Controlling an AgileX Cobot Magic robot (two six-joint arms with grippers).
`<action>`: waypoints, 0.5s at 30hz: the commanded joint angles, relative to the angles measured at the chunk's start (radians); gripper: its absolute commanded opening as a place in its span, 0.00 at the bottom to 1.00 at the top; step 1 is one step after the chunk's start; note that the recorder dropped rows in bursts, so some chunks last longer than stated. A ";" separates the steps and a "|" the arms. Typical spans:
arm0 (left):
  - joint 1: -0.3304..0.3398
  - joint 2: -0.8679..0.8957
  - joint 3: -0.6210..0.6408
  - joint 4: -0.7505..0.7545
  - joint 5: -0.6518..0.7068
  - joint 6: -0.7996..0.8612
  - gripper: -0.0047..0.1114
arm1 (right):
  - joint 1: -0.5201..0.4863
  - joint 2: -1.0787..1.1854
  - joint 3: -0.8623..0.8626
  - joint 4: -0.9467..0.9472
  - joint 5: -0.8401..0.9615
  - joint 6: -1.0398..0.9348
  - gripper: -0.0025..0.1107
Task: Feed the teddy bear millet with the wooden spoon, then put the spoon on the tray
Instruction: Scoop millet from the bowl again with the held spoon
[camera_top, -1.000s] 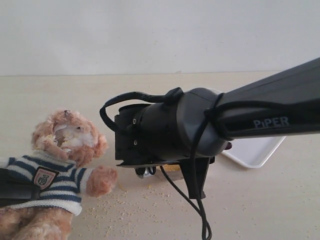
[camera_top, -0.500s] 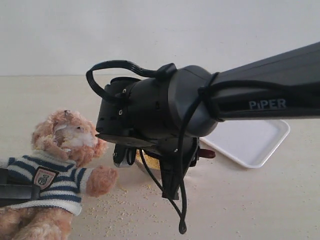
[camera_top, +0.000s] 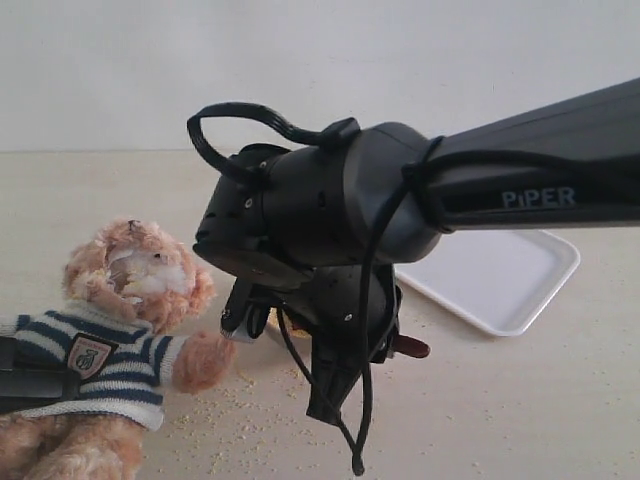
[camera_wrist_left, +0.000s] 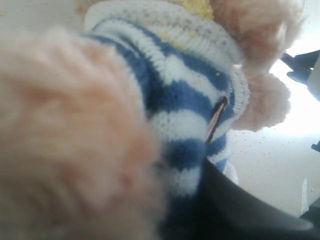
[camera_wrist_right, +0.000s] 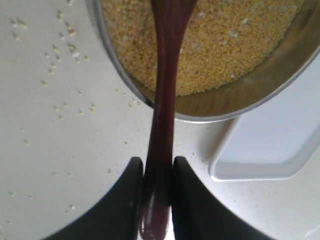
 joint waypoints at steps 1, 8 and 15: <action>0.002 -0.009 0.004 -0.014 0.008 0.002 0.08 | -0.029 -0.014 -0.004 0.045 -0.001 -0.005 0.02; 0.002 -0.009 0.004 -0.014 0.008 0.002 0.08 | -0.068 -0.042 -0.004 0.059 -0.001 -0.005 0.02; 0.002 -0.009 0.004 -0.014 0.008 0.002 0.08 | -0.128 -0.087 -0.004 0.115 -0.001 -0.005 0.02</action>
